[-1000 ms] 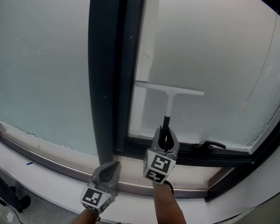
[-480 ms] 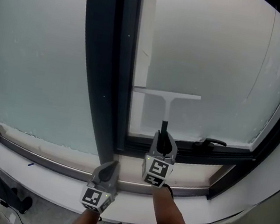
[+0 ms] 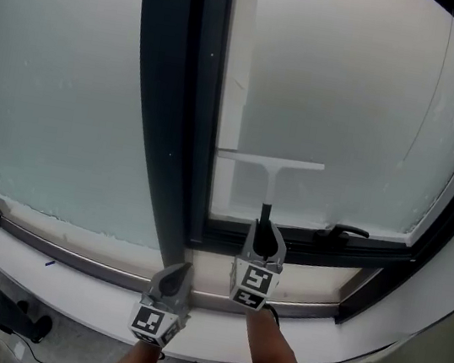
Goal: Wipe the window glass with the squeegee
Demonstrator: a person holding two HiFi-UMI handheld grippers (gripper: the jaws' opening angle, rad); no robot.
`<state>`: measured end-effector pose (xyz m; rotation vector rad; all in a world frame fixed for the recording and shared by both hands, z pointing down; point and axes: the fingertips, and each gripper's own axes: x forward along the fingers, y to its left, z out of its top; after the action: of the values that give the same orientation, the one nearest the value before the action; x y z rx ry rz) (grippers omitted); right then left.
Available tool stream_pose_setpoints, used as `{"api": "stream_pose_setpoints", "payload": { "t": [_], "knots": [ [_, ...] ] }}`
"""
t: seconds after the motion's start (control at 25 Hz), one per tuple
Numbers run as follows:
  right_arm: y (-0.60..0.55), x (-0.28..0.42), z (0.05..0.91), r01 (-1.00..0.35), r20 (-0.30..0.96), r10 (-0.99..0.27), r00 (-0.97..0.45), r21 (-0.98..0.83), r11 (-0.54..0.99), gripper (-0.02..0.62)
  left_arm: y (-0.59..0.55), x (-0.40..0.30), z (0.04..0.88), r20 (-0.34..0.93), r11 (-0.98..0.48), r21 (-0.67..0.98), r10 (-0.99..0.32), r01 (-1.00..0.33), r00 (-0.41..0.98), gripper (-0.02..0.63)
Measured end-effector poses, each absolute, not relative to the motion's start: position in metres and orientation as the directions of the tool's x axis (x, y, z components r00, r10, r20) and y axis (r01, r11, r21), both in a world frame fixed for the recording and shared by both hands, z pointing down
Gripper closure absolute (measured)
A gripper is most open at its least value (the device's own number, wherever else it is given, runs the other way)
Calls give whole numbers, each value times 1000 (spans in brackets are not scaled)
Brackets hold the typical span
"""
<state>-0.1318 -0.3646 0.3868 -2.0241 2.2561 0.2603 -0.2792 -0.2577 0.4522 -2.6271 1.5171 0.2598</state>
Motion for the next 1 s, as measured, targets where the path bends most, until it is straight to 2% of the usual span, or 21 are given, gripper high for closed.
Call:
{"api": "stream_pose_setpoints", "payload": {
  "t": [0.76, 1.0],
  "knots": [
    [-356, -133, 428, -992, -132, -984, -121, 50, 115, 500, -255, -266, 470, -161, -510, 79, -854, -856, 494, 607],
    [-350, -139, 430, -993, -125, -985, -116, -7, 118, 500, -254, -267, 470, -159, -514, 96, -854, -853, 496, 607]
  ]
}}
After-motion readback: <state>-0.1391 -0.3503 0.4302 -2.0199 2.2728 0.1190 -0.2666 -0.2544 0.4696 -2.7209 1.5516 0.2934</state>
